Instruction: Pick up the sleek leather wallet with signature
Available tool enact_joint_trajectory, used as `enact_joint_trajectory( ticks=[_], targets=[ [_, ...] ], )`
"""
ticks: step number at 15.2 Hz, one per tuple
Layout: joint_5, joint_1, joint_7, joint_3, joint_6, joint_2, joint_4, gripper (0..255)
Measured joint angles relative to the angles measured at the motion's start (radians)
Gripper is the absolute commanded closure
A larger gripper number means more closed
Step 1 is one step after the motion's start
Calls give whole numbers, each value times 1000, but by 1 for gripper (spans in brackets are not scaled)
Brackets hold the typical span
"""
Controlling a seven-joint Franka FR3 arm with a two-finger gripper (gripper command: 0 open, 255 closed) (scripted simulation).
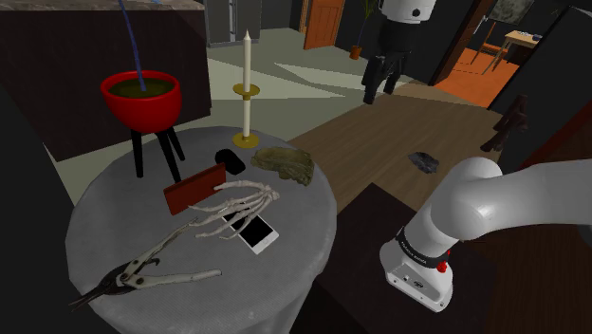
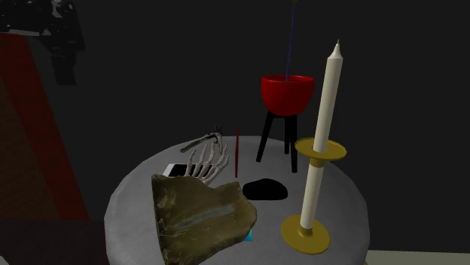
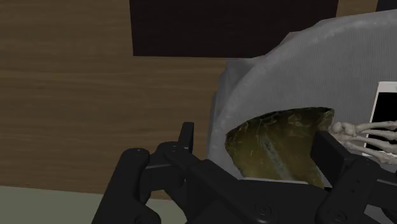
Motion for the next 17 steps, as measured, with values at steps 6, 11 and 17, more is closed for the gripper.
enact_joint_trajectory(
  ticks=[6, 11, 17],
  targets=[
    [145, -23, 169, 28, 20, 104, -6, 0],
    [332, -43, 359, 50, 78, 238, -14, 0],
    [569, -47, 547, 71, 194, 404, -27, 0]
  ],
)
